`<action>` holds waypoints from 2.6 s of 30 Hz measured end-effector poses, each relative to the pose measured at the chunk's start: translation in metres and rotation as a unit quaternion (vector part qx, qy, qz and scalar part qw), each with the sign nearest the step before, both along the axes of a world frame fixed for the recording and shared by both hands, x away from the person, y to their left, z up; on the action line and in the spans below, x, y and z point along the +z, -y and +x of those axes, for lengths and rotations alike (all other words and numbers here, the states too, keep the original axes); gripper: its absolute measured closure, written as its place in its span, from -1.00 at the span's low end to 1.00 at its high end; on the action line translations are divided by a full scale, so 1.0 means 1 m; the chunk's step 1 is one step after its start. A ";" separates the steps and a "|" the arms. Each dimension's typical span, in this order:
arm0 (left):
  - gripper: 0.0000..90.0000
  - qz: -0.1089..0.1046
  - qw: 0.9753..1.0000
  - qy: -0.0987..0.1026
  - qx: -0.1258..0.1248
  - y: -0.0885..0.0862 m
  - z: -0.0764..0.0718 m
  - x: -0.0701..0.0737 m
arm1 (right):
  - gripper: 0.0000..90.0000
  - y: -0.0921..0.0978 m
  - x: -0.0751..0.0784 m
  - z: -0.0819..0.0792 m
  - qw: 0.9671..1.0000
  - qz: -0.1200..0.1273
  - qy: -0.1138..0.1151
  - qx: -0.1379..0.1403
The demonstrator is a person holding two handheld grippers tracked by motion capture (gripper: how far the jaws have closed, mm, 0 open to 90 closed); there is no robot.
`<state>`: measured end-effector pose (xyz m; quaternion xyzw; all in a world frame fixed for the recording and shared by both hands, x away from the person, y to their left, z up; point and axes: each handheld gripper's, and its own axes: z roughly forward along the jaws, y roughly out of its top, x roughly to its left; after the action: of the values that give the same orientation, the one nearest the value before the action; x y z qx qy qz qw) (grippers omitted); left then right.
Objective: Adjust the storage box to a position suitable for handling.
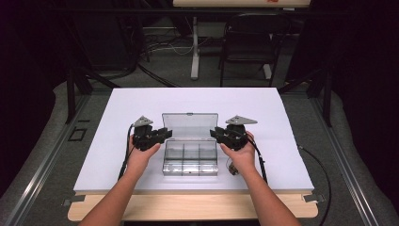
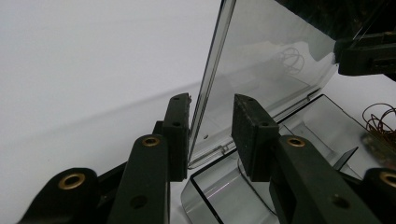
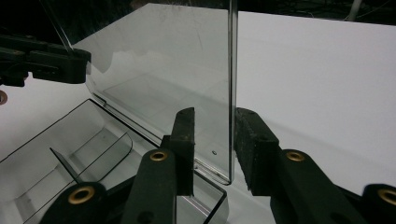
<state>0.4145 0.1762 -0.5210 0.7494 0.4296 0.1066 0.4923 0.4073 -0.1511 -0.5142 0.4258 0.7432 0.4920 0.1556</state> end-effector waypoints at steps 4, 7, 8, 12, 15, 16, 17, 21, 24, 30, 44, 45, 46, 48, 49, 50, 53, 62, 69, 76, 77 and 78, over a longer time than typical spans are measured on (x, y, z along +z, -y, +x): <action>0.51 0.007 1.000 -0.001 0.001 0.002 0.001 -0.001 | 0.54 -0.001 0.000 0.001 1.000 -0.003 0.001 -0.004; 0.52 0.007 1.000 -0.002 0.004 0.002 0.002 -0.002 | 0.54 -0.001 -0.001 0.002 1.000 -0.002 0.000 -0.006; 0.52 0.006 1.000 -0.002 0.004 0.002 0.002 -0.002 | 0.55 -0.001 -0.001 0.002 1.000 -0.003 -0.001 -0.006; 0.52 0.005 1.000 -0.002 0.005 0.002 0.003 -0.003 | 0.55 -0.002 -0.001 0.003 1.000 -0.004 -0.001 -0.008; 0.53 0.004 1.000 -0.002 0.007 0.003 0.004 -0.004 | 0.55 -0.002 -0.002 0.004 1.000 -0.003 -0.001 -0.010; 0.53 0.005 1.000 -0.003 0.007 0.003 0.004 -0.004 | 0.56 -0.002 -0.002 0.004 1.000 -0.003 -0.002 -0.010; 0.53 0.006 1.000 -0.006 0.005 0.003 0.005 -0.004 | 0.56 -0.002 -0.002 0.004 1.000 -0.004 -0.003 -0.009; 0.53 0.005 1.000 -0.004 0.007 0.004 0.006 -0.005 | 0.56 -0.002 -0.002 0.005 1.000 -0.005 -0.004 -0.011; 0.53 0.006 1.000 -0.006 0.007 0.004 0.007 -0.006 | 0.56 -0.002 -0.002 0.006 1.000 -0.002 -0.007 -0.012; 0.54 0.002 1.000 -0.007 0.008 0.004 0.009 -0.007 | 0.58 -0.002 -0.003 0.009 1.000 0.003 -0.011 -0.016; 0.54 -0.005 1.000 -0.012 0.010 0.004 0.012 -0.011 | 0.56 -0.003 -0.006 0.015 1.000 0.003 -0.019 -0.022; 0.54 -0.006 1.000 -0.013 0.010 0.004 0.013 -0.011 | 0.55 -0.003 -0.006 0.015 0.999 0.005 -0.021 -0.024; 0.54 -0.007 1.000 -0.013 0.011 0.004 0.014 -0.011 | 0.55 -0.003 -0.006 0.016 0.999 0.006 -0.023 -0.023; 0.54 -0.010 1.000 -0.016 0.011 0.004 0.014 -0.012 | 0.53 -0.003 -0.007 0.017 0.999 0.010 -0.025 -0.024; 0.54 -0.012 1.000 -0.018 0.009 0.004 0.015 -0.012 | 0.52 -0.003 -0.007 0.017 0.999 0.014 -0.027 -0.025; 0.53 -0.012 1.000 -0.019 0.010 0.004 0.015 -0.012 | 0.51 -0.004 -0.008 0.018 0.999 0.018 -0.029 -0.028; 0.51 -0.015 1.000 -0.021 0.012 0.004 0.016 -0.013 | 0.50 -0.004 -0.008 0.018 0.999 0.020 -0.031 -0.029; 0.45 -0.025 0.999 -0.029 0.018 0.006 0.018 -0.016 | 0.48 -0.004 -0.010 0.022 0.998 0.029 -0.041 -0.032; 0.43 -0.033 0.999 -0.035 0.020 0.006 0.020 -0.017 | 0.48 -0.004 -0.012 0.024 0.998 0.033 -0.047 -0.035; 0.41 -0.032 0.999 -0.036 0.020 0.006 0.020 -0.018 | 0.48 -0.004 -0.013 0.026 0.997 0.035 -0.054 -0.039; 0.41 -0.033 0.999 -0.036 0.020 0.006 0.021 -0.019 | 0.48 -0.004 -0.014 0.026 0.997 0.035 -0.054 -0.040; 0.40 -0.034 0.999 -0.036 0.021 0.006 0.021 -0.019 | 0.48 -0.004 -0.014 0.027 0.997 0.036 -0.055 -0.040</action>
<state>0.4355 0.1705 -0.5401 0.7265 0.4660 0.0745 0.4996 0.4339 -0.1468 -0.5284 0.4869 0.7147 0.4879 0.1185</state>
